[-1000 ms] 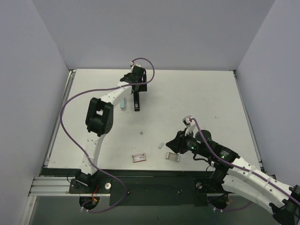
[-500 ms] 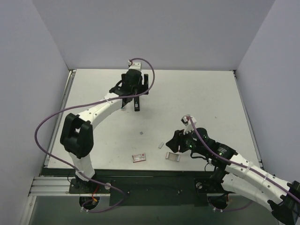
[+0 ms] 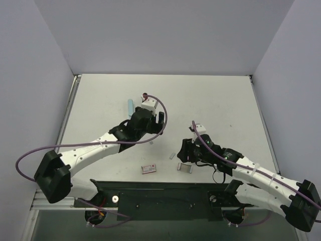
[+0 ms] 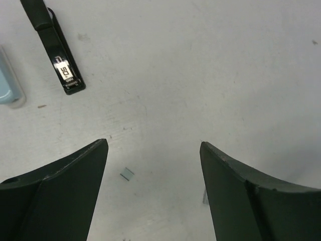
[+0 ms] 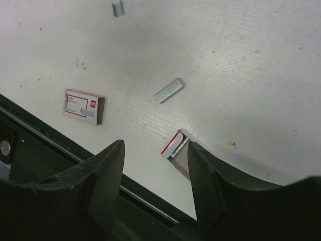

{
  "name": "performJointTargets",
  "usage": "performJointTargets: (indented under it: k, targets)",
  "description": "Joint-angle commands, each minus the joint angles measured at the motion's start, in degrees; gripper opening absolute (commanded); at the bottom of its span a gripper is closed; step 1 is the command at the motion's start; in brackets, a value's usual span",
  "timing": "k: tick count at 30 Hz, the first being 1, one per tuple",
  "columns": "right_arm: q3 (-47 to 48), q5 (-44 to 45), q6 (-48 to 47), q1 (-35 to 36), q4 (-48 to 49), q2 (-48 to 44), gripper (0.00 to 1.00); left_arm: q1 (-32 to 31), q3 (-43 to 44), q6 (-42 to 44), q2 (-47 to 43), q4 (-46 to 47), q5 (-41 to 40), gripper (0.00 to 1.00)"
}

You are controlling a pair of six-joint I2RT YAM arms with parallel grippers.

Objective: Unload the staples from the stapler

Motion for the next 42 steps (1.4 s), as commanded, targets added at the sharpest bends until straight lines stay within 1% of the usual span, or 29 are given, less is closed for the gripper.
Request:
performJointTargets:
  k: [1,4,7,9,11,13,17,21,24,31,42]
  targets:
    - [0.5,6.09,7.63,1.14,2.28,3.41,0.49,-2.6,-5.81,-4.84,-8.49,4.48,2.7,0.84]
    - [0.24,9.69,10.63,2.89,4.39,6.49,0.51,-3.83,-9.87,-7.12,-14.54,4.4,3.32,0.84]
    - [2.16,12.51,13.97,4.48,4.93,10.79,0.52,-4.27,-13.91,-8.8,-19.56,4.05,5.94,0.84]
    - [3.39,14.18,16.25,5.27,5.01,14.05,0.53,-4.63,-14.97,-8.98,-23.0,2.73,7.09,0.84]
    - [4.19,15.15,19.24,5.63,5.01,17.13,0.53,-4.71,-14.63,-8.36,-25.81,-1.13,7.53,0.84]
    - [4.72,16.38,22.05,5.89,7.29,19.5,0.53,-4.72,-14.27,-7.92,-28.45,-4.38,8.49,0.84]
    - [5.16,18.75,25.93,6.33,9.4,22.93,0.54,-4.89,-16.47,-9.41,-35.99,-5.89,11.92,0.84]
    - [7.09,19.55,28.39,6.59,8.97,26.79,0.54,-4.98,-18.58,-10.82,-40.48,-6.68,14.03,0.84]
    - [8.76,19.46,30.76,6.86,8.18,29.17,0.54,-5.07,-19.2,-11.09,-41.99,-7.64,15.18,0.84]
    - [12.01,18.93,33.93,8.0,6.16,34.53,0.54,-5.07,-19.28,-10.3,-45.06,-10.37,15.01,0.84]
    - [11.66,22.27,36.66,9.67,2.9,33.84,0.54,-5.07,-20.34,-9.86,-47.09,-11.25,15.27,0.85]
